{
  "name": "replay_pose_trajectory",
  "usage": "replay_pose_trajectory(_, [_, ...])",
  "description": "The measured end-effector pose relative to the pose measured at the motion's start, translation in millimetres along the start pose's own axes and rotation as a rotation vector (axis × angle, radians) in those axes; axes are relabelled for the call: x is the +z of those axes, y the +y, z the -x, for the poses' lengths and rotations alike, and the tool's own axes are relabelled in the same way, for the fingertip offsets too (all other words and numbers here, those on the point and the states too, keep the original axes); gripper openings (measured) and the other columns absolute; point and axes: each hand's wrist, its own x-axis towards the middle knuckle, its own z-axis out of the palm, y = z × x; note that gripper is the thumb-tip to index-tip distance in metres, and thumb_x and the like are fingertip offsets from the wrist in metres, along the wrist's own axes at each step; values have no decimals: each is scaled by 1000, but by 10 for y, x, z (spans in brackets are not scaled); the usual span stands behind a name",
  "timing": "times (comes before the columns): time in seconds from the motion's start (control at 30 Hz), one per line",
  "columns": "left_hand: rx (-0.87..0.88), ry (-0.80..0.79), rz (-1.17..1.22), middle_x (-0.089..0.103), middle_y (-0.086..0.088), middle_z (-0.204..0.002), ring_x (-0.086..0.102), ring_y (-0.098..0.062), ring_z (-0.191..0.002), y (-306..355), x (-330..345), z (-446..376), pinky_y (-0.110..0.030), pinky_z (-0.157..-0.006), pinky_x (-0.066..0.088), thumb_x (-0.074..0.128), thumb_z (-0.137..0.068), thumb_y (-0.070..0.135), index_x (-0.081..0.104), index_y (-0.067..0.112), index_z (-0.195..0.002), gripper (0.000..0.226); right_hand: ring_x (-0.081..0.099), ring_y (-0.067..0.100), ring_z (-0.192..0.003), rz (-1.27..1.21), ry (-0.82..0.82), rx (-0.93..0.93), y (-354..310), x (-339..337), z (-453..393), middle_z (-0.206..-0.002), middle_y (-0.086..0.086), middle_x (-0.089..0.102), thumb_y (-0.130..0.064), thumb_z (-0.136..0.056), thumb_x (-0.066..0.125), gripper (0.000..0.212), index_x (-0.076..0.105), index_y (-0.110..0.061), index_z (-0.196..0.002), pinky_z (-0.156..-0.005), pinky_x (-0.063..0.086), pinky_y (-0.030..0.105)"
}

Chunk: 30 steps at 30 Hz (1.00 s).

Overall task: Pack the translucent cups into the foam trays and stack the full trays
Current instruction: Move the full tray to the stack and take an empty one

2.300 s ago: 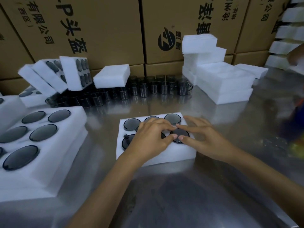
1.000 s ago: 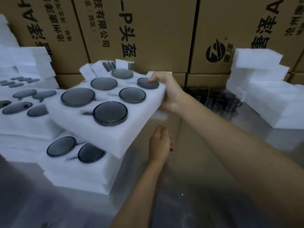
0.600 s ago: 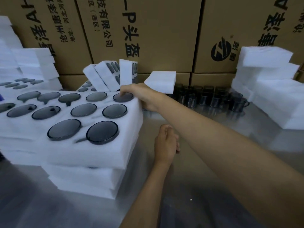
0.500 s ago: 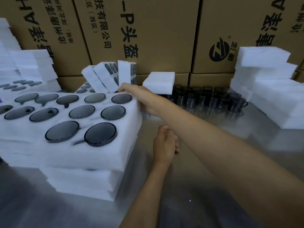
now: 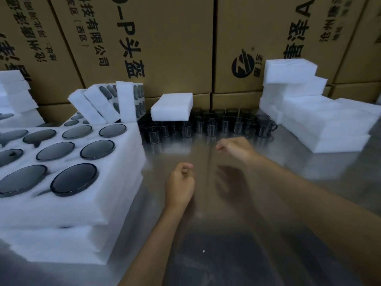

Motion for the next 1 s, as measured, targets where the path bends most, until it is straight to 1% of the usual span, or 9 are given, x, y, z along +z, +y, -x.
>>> replay_pose_trajectory(0.07, [-6, -13, -86, 69, 1, -93, 66, -33, -81, 55, 63, -58, -48, -72, 57, 47, -95, 16, 61, 27, -96, 18, 61, 17, -110, 52, 22, -15, 130, -257, -70, -106, 11, 72, -21, -99, 57, 29, 74, 1, -97, -104, 43, 29])
replay_pose_trajectory(0.13, [23, -31, -269, 69, 2, -94, 67, -31, -83, 144, 188, -139, -42, -75, 56, 48, -95, 18, 62, 28, -95, 17, 62, 15, -101, 123, 57, -52, 204, -489, -123, -94, 10, 70, -16, -98, 55, 29, 69, 9, -98, -93, 49, 28])
replay_pose_trajectory(0.2, [88, -27, -489, 65, 1, -106, 62, -24, -100, 252, 391, -238, -36, -81, 51, 48, -94, 20, 63, 27, -100, 17, 57, 14, -93, 240, 125, -118, 197, -691, -159, -90, 4, 66, -17, -96, 54, 21, 70, -4, -90, -88, 48, 33])
replay_pose_trajectory(0.27, [191, -68, -671, 53, -5, -122, 48, -23, -119, 357, 660, -326, -39, -94, 44, 44, -98, 24, 61, 19, -115, 25, 57, 19, -104, 352, 219, -201, 120, -884, -208, -109, 5, 68, -21, -95, 58, 20, 72, -15, -108, -94, 48, 34])
replay_pose_trajectory(0.37, [362, -192, -886, 45, -9, -135, 39, -26, -126, 456, 1012, -406, -43, -106, 33, 35, -102, 33, 49, 15, -132, 38, 55, 32, -118, 548, 259, -322, -83, -1199, -357, -128, 13, 61, -24, -93, 60, 38, 62, -12, -129, -100, 48, 42])
replay_pose_trajectory(0.57, [396, -237, -915, 45, -7, -134, 40, -25, -124, 445, 1202, -722, -45, -106, 32, 32, -101, 39, 47, 18, -131, 40, 43, 38, -126, 934, 375, -374, -451, -1885, -863, -140, 18, 49, -24, -89, 59, 55, 46, -10, -141, -102, 37, 47])
replay_pose_trajectory(0.67, [388, -231, -911, 45, -6, -134, 40, -25, -124, 427, 1261, -832, -43, -105, 32, 32, -101, 40, 46, 19, -130, 39, 27, 39, -143, 1046, 370, -309, -496, -2117, -1135, -159, 16, 28, -28, -90, 62, 75, 26, -21, -155, -111, 26, 51])
replay_pose_trajectory(0.8, [389, -217, -894, 46, -4, -133, 39, -24, -124, 406, 1319, -928, -43, -105, 31, 32, -101, 42, 46, 20, -130, 39, 7, 36, -152, 1060, 370, -126, -415, -2280, -1445, -166, 13, 10, -34, -90, 66, 94, 4, -21, -160, -119, 13, 54])
replay_pose_trajectory(1.0, [409, -195, -904, 44, -5, -134, 38, -25, -123, 378, 1348, -949, -43, -104, 31, 30, -101, 44, 45, 20, -130, 41, 25, 38, -142, 1189, 425, -96, -192, -2297, -1655, -155, 18, 24, -32, -84, 72, 86, 23, -17, -153, -115, 21, 54])
